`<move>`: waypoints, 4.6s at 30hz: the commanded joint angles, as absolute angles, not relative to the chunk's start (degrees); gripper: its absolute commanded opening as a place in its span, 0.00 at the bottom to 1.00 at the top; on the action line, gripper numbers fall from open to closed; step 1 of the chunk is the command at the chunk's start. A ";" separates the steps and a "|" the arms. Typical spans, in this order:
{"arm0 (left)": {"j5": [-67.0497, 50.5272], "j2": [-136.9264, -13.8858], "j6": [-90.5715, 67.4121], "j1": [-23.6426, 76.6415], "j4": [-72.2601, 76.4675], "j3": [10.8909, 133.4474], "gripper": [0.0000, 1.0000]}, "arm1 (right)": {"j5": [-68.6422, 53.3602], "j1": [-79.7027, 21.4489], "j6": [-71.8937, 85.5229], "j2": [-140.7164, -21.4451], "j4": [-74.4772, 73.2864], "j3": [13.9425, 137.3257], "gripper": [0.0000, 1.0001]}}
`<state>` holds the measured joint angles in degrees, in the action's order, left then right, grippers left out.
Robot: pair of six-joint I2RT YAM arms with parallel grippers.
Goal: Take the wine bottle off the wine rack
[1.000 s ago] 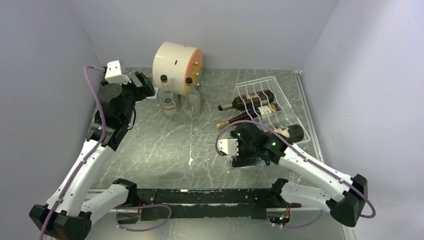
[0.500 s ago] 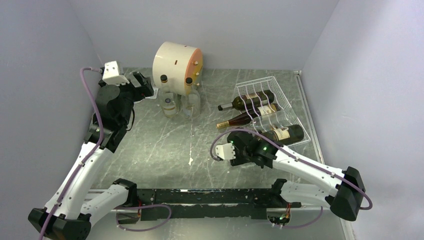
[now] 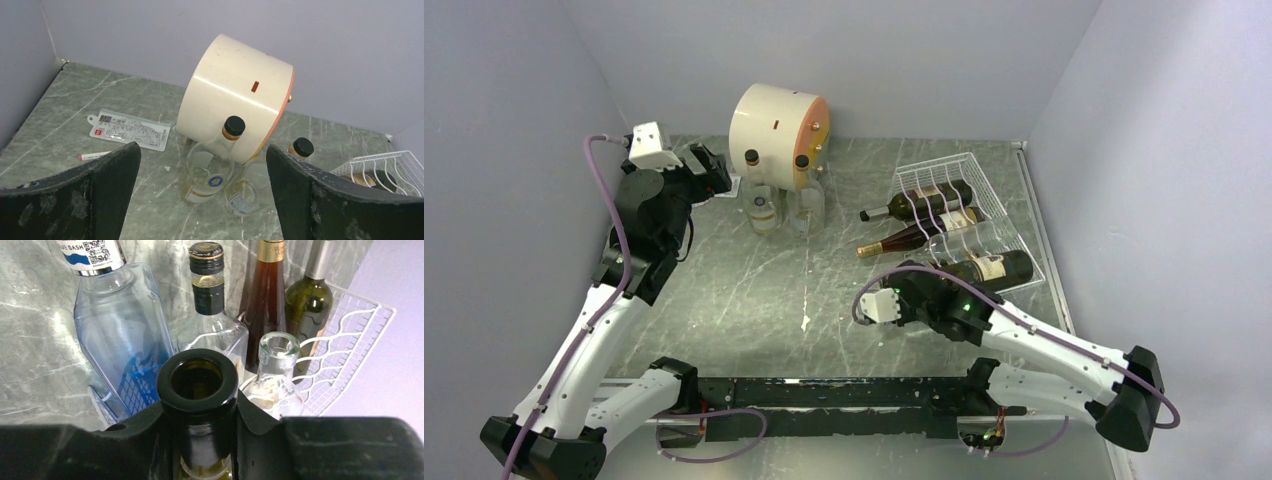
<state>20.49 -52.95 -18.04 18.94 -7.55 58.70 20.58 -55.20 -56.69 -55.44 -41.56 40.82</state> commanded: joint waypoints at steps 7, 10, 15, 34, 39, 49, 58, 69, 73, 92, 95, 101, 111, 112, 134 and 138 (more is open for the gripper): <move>20.11 -52.94 -17.47 18.63 -5.61 59.17 0.99 | 21.31 -55.55 -53.70 -45.93 -43.71 44.21 0.09; 21.54 -52.73 -16.41 18.58 -4.69 58.51 0.99 | 21.01 -55.55 -52.66 -43.97 -44.38 45.28 0.01; 22.45 -53.78 -14.45 18.59 -3.38 58.52 0.99 | 25.63 -55.60 -49.19 -41.12 -41.73 47.48 0.00; 25.49 -59.18 -10.52 18.54 4.90 70.14 0.99 | 28.59 -55.56 -41.28 -39.63 -31.06 65.62 0.00; 24.28 -57.11 -9.46 16.11 6.32 65.16 0.99 | 19.93 -55.55 -38.05 -45.82 -32.13 73.74 0.00; 27.31 -55.84 -5.03 16.13 8.94 62.40 0.99 | -1.83 -55.59 -26.36 -63.52 -10.93 76.53 0.00; 32.62 -54.79 -3.83 15.90 11.59 60.19 0.98 | -11.27 -55.77 -7.94 -82.03 22.56 71.89 0.00; 29.99 -51.80 -6.02 12.08 10.19 60.42 0.98 | -2.11 -58.67 -7.47 -106.78 25.83 91.71 0.00; 28.41 -51.12 -6.29 11.35 11.17 59.47 0.98 | 0.89 -58.68 -6.86 -113.83 22.53 99.94 0.00; 24.89 -53.33 -8.25 8.80 10.00 60.03 0.98 | 6.08 -58.10 -3.50 -131.41 12.33 119.15 0.07; 24.44 -53.52 -8.17 8.62 10.34 59.66 0.98 | 5.82 -58.10 -3.08 -130.94 12.32 118.77 0.29; 24.59 -52.92 -8.68 8.39 9.67 60.14 0.98 | 5.66 -58.24 -5.72 -127.71 13.76 115.31 0.66; 25.69 -52.00 -7.89 8.41 10.03 59.82 0.98 | 3.94 -58.30 -8.78 -117.47 11.73 109.65 0.79; 25.94 -51.84 -7.75 8.43 10.16 59.70 0.98 | 3.73 -58.43 -9.72 -114.85 12.34 105.91 0.80; 30.20 -52.35 -5.66 13.21 10.89 59.33 0.98 | 11.19 -58.46 -45.54 -61.87 -35.06 65.19 1.00; 30.55 -53.68 -5.89 13.48 10.54 59.46 0.98 | 17.04 -58.46 -46.66 -61.50 -40.83 62.55 1.00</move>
<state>28.84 -52.66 -6.50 12.91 9.21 59.53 11.40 -58.30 -42.52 -60.97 -28.36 65.04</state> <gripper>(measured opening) 0.984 0.997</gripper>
